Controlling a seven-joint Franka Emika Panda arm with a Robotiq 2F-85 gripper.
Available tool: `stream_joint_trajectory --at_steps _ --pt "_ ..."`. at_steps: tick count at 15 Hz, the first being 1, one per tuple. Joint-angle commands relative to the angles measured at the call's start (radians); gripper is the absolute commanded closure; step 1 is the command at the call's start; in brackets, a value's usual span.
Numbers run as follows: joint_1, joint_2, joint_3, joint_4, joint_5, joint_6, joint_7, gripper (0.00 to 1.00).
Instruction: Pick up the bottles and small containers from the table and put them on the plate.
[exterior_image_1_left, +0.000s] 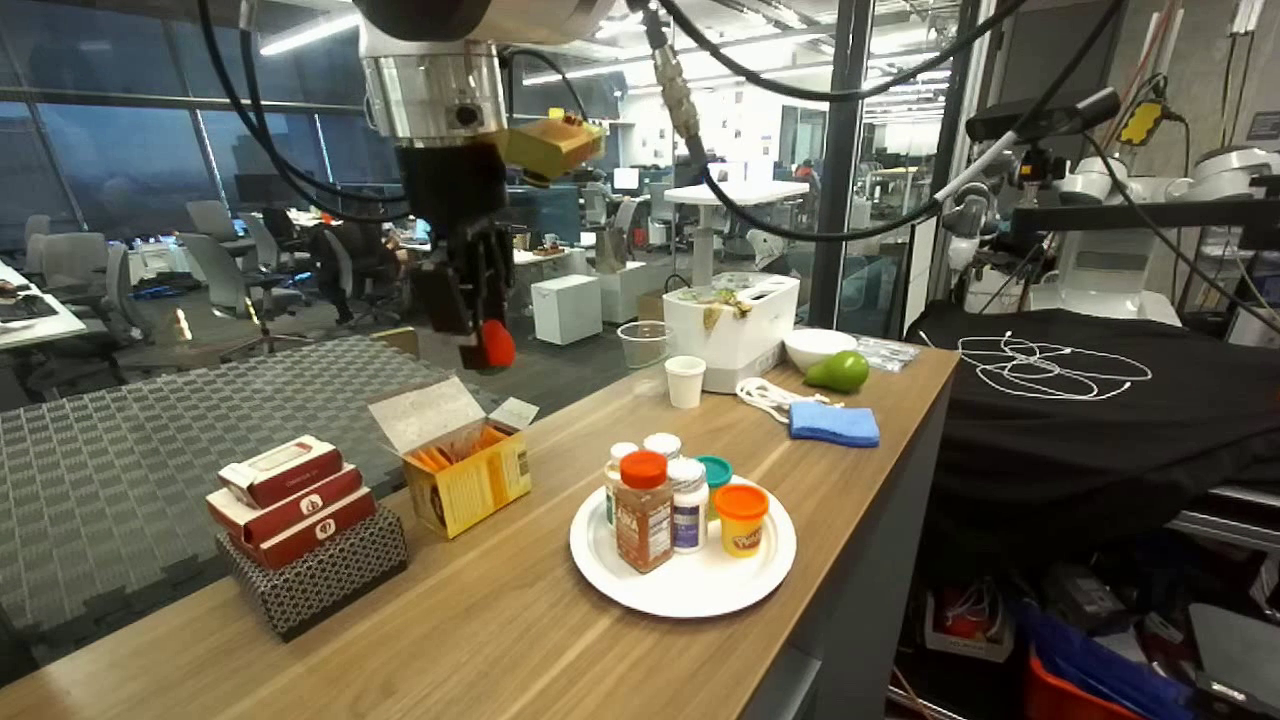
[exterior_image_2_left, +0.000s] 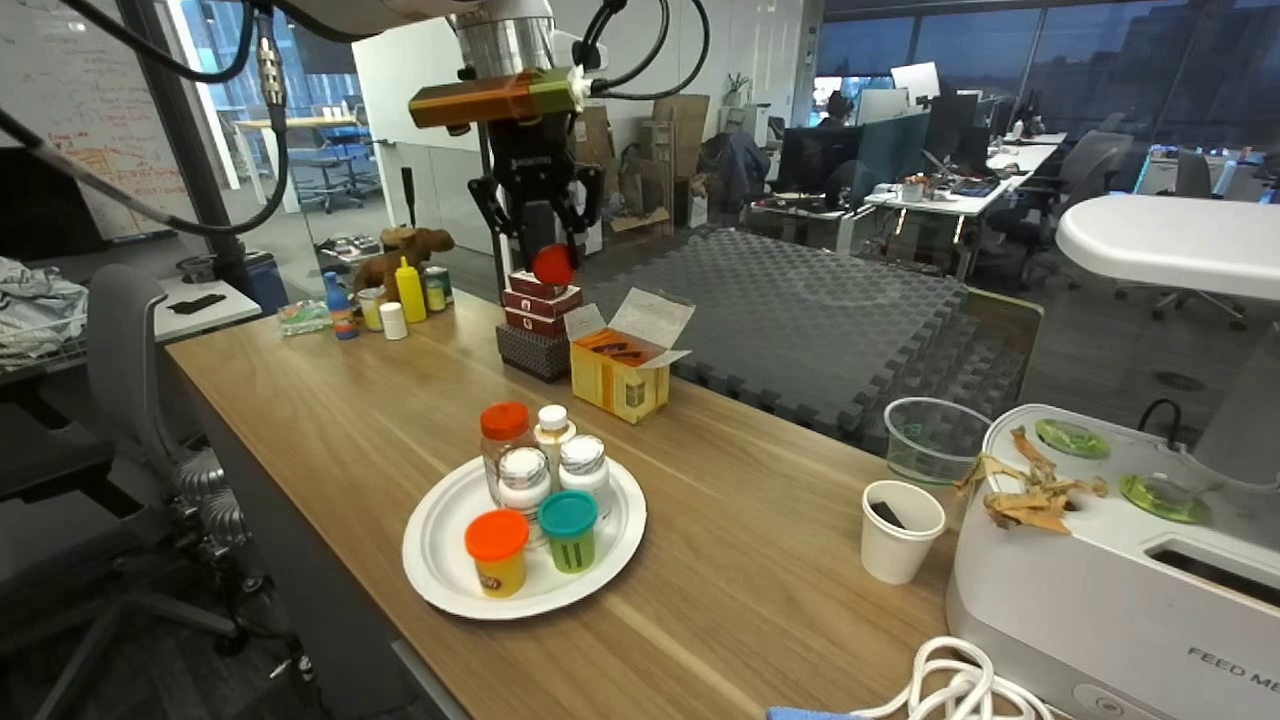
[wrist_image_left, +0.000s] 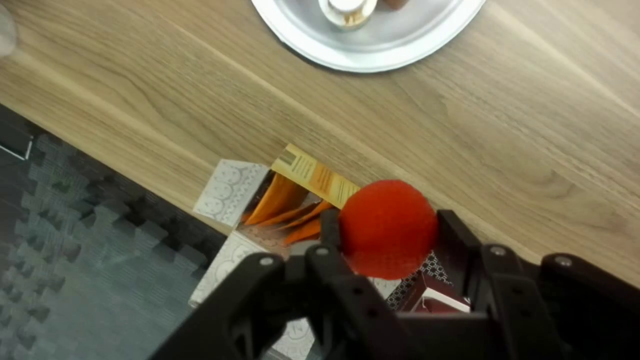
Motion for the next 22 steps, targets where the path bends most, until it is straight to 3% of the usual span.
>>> stream_joint_trajectory --at_steps 1,7,14,20,22 --pt "-0.014 -0.159 -0.009 -0.242 -0.005 0.058 0.062 0.74" --pt "-0.001 -0.297 -0.027 -0.520 -0.011 0.175 0.161 0.74" --pt "0.011 -0.496 -0.034 -0.860 -0.014 0.280 0.391 0.74" --pt "-0.015 -0.657 -0.023 -1.175 -0.011 0.411 0.400 0.74" --pt "-0.025 -0.665 -0.031 -1.229 -0.028 0.457 0.393 0.74"
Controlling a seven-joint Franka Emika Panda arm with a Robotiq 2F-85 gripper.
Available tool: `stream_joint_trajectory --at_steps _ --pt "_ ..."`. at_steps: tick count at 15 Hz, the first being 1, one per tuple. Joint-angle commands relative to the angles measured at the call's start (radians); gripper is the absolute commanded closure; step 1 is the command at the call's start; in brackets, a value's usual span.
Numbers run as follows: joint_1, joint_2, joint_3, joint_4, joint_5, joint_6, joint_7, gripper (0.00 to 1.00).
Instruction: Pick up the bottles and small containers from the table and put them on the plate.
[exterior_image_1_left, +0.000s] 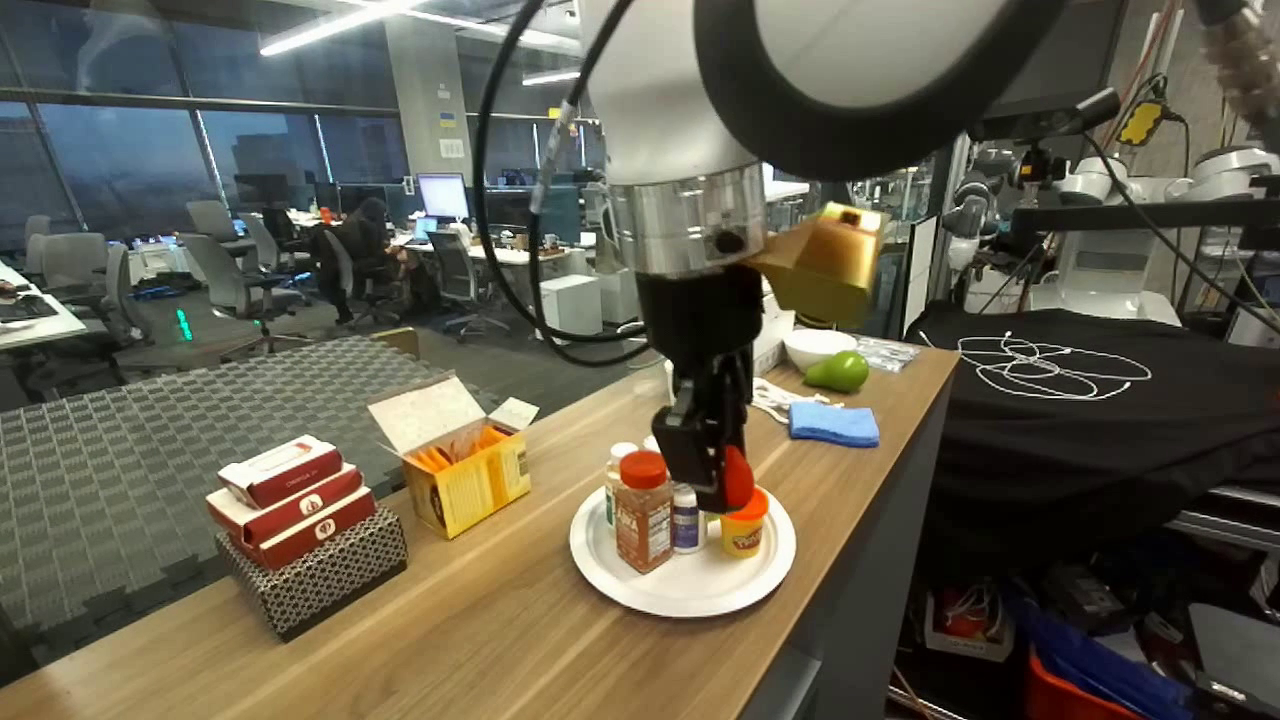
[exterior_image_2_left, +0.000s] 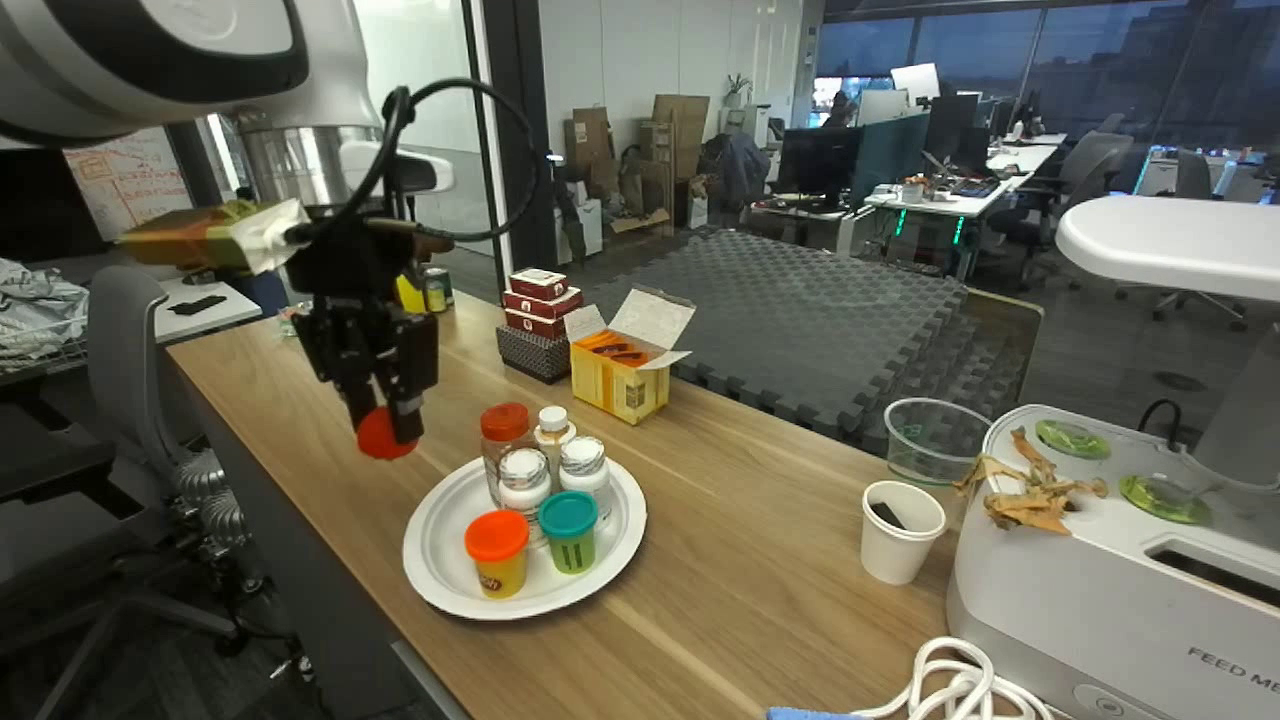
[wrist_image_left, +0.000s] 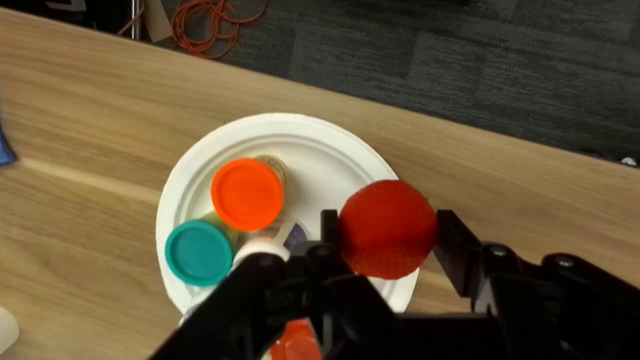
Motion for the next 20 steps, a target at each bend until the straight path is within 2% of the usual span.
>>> stream_joint_trajectory --at_steps 1,6,10,20 --pt "-0.022 -0.076 -0.016 -0.154 -0.032 0.121 -0.006 0.74" --pt "-0.048 -0.040 -0.048 -0.176 -0.086 0.269 -0.021 0.74" --pt "-0.066 -0.005 -0.047 -0.162 -0.054 0.340 -0.090 0.74" --pt "-0.086 0.109 0.011 -0.084 0.109 0.342 -0.353 0.74"
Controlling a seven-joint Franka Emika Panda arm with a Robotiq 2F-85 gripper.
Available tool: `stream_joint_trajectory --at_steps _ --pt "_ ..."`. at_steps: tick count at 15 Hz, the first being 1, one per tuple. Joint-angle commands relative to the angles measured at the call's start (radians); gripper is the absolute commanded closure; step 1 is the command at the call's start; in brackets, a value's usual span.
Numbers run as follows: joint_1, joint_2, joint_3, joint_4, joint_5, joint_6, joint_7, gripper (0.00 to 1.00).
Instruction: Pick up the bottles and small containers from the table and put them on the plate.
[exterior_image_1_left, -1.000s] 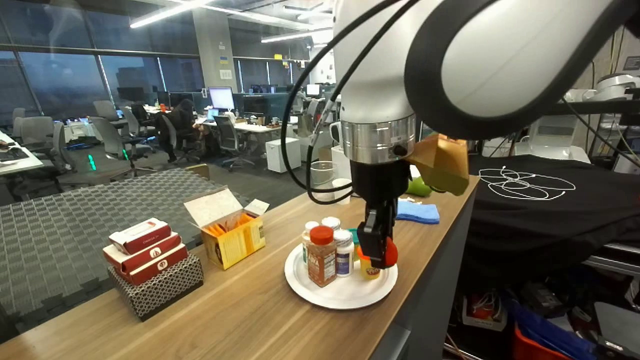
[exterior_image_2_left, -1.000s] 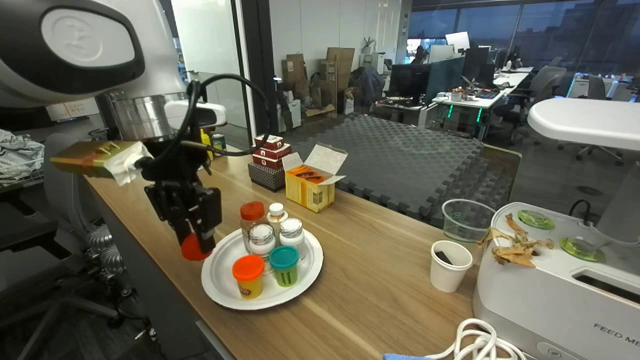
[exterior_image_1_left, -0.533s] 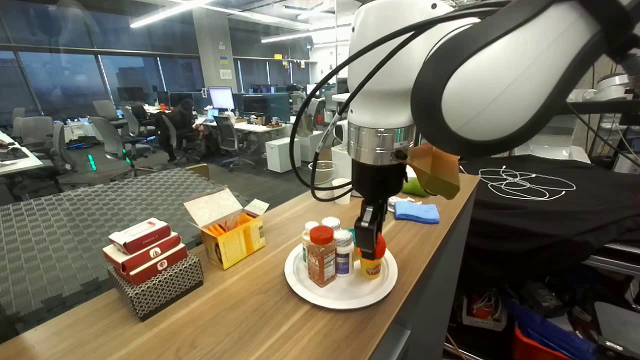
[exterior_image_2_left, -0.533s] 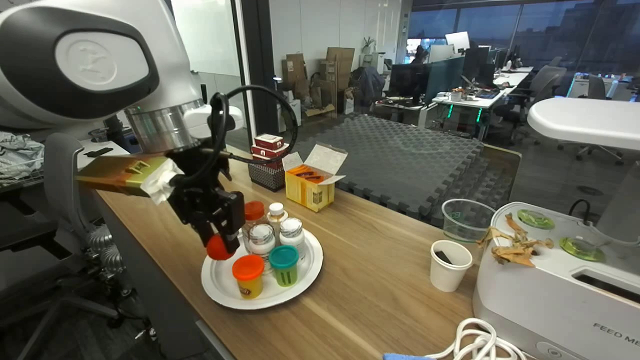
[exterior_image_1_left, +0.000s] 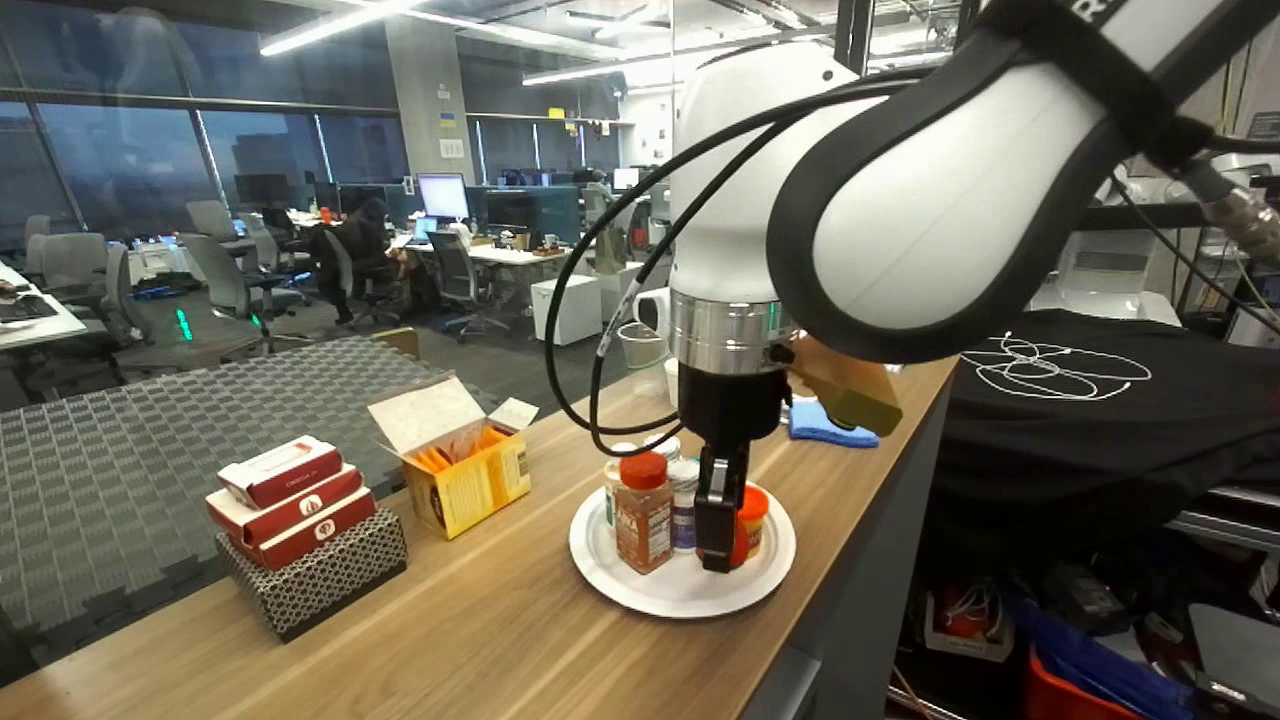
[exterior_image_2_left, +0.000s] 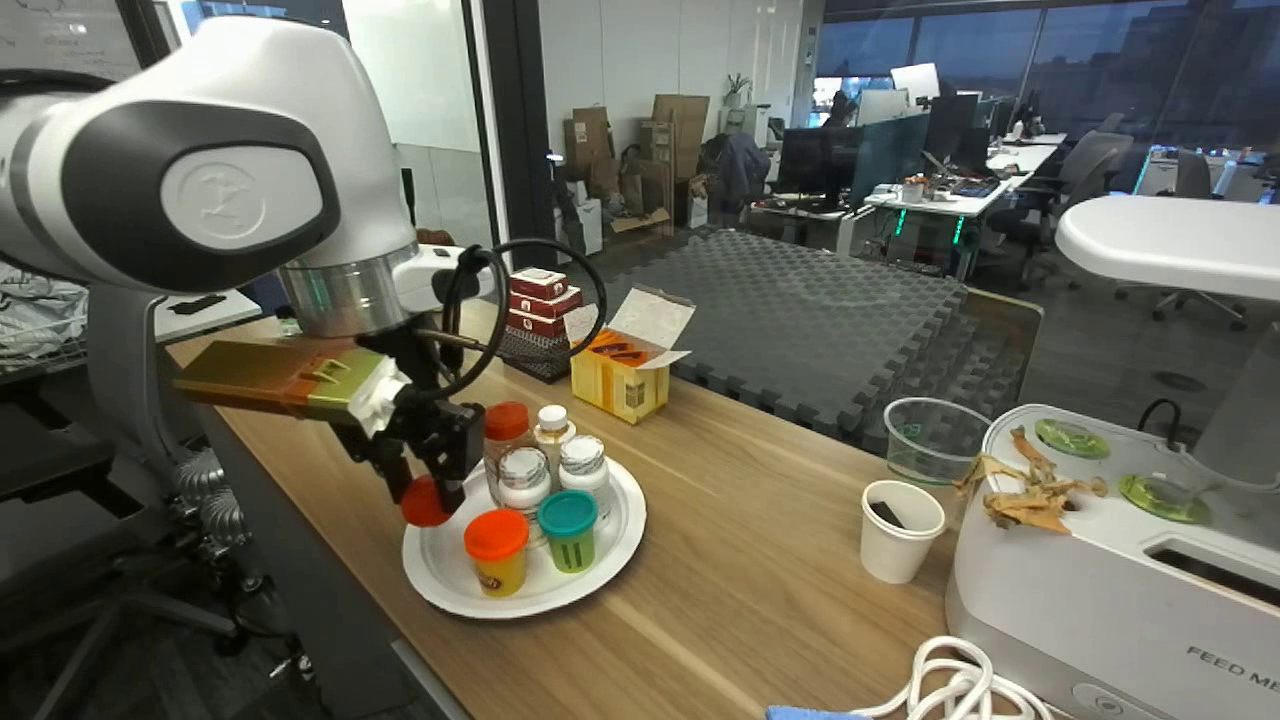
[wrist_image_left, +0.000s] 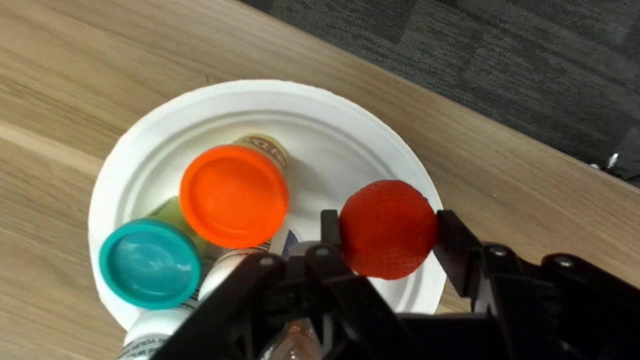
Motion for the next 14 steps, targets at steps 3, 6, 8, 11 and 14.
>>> stream_joint_trajectory --at_steps 3,6,8,11,14 --pt "-0.028 0.054 0.022 0.069 0.050 -0.008 -0.095 0.74" --pt "-0.032 0.070 0.016 0.088 0.041 -0.016 -0.093 0.74" --pt "-0.038 0.080 0.016 0.098 0.042 -0.017 -0.095 0.74" --pt "-0.049 0.095 0.021 0.114 0.052 -0.021 -0.109 0.74" --pt "-0.054 0.107 0.021 0.128 0.051 -0.024 -0.113 0.45"
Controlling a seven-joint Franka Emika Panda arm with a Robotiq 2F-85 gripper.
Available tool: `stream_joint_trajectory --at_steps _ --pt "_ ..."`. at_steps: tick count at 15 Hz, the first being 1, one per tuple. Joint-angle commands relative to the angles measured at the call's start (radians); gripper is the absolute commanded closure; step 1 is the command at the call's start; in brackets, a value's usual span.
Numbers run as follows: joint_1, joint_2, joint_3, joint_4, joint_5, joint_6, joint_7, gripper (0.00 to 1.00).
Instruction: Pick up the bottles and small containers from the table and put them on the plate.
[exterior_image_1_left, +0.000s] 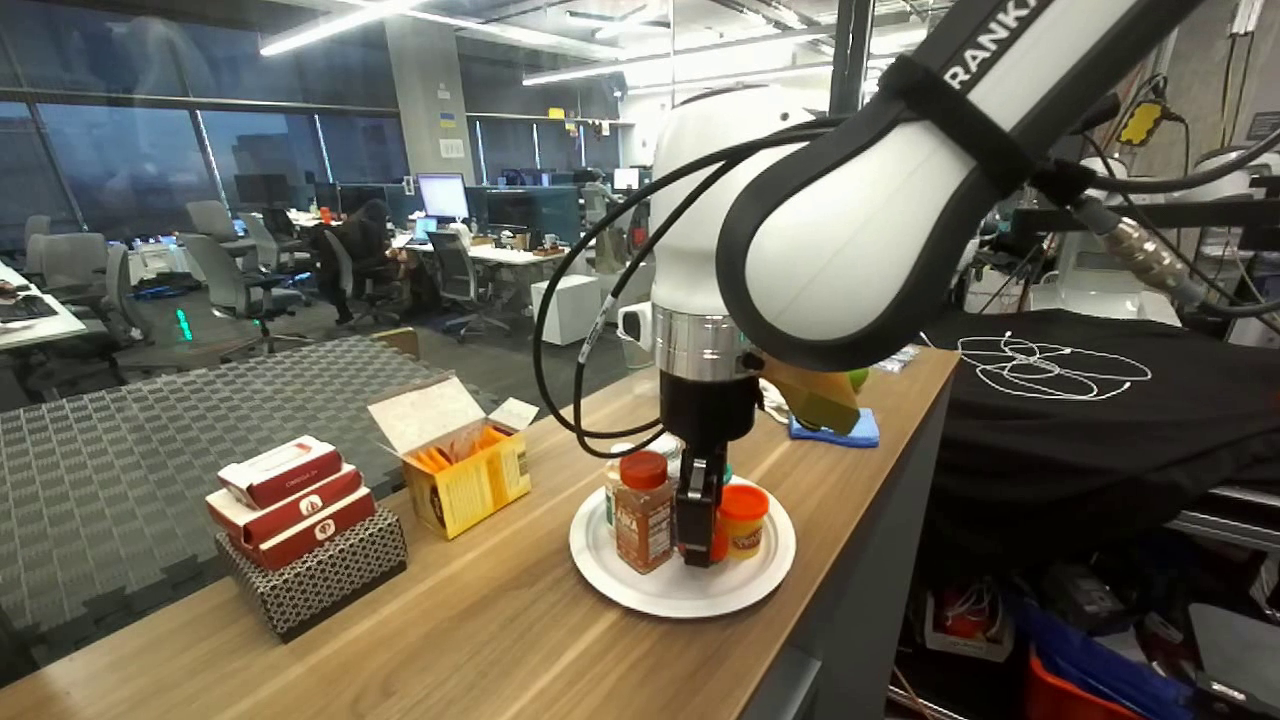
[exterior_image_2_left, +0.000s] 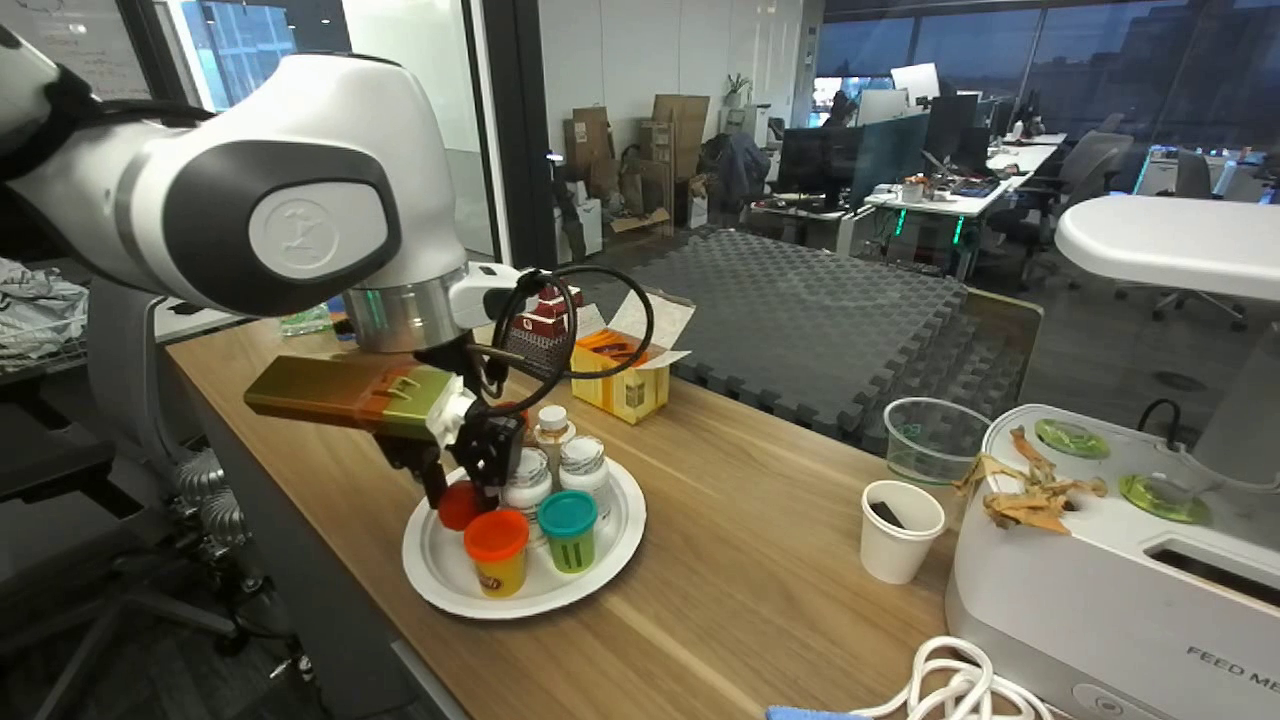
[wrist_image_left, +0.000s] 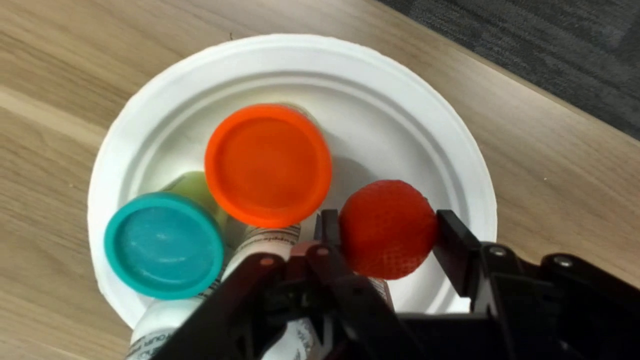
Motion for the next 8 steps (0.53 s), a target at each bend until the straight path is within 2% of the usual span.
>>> stream_joint_trajectory --at_steps 1,4,5,8 --pt "-0.016 0.018 0.012 0.042 0.023 -0.023 -0.032 0.24" --pt "-0.013 0.022 0.011 0.050 0.012 -0.029 -0.038 0.03" --pt "-0.013 0.021 0.012 0.050 0.012 -0.028 -0.041 0.00" --pt "-0.011 0.011 0.013 0.044 0.008 -0.024 -0.049 0.00"
